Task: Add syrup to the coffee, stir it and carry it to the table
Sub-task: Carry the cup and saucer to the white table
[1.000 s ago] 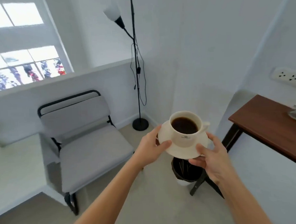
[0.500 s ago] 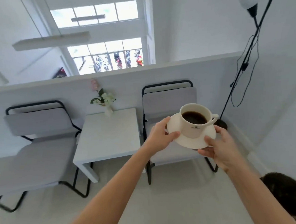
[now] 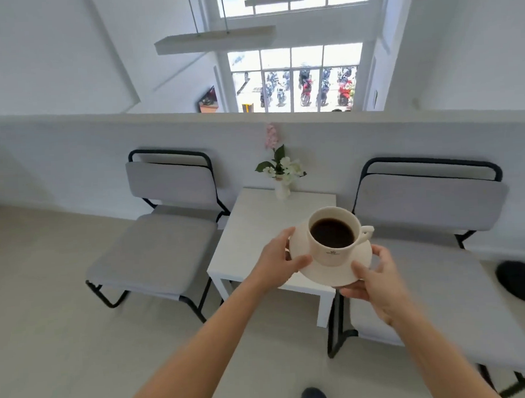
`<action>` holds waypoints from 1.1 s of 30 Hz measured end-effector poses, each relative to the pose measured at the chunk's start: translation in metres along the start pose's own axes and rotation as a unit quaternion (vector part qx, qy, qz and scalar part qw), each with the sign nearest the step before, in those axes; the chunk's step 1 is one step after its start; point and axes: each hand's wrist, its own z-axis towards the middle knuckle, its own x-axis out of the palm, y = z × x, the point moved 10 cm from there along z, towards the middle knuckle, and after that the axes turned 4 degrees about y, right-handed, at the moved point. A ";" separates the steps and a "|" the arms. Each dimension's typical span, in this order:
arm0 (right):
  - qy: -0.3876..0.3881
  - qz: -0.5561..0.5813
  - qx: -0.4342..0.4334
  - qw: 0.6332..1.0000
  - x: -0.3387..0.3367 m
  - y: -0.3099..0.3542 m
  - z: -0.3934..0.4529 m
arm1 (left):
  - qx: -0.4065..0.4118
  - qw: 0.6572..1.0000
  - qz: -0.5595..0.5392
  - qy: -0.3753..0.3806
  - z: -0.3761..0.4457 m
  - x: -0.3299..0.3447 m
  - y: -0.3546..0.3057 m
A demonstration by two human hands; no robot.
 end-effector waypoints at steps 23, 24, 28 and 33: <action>-0.053 -0.097 0.138 0.984 0.128 -0.089 0.316 | -0.106 0.988 0.009 0.113 0.282 -0.098 0.236; -0.059 -0.095 0.146 0.983 0.130 -0.098 0.327 | -0.111 0.986 0.012 0.121 0.293 -0.096 0.249; -0.074 -0.077 0.166 0.980 0.139 -0.136 0.370 | -0.130 0.979 0.024 0.153 0.329 -0.089 0.300; -0.081 -0.061 0.189 0.977 0.143 -0.191 0.418 | -0.154 0.973 0.046 0.163 0.365 -0.075 0.361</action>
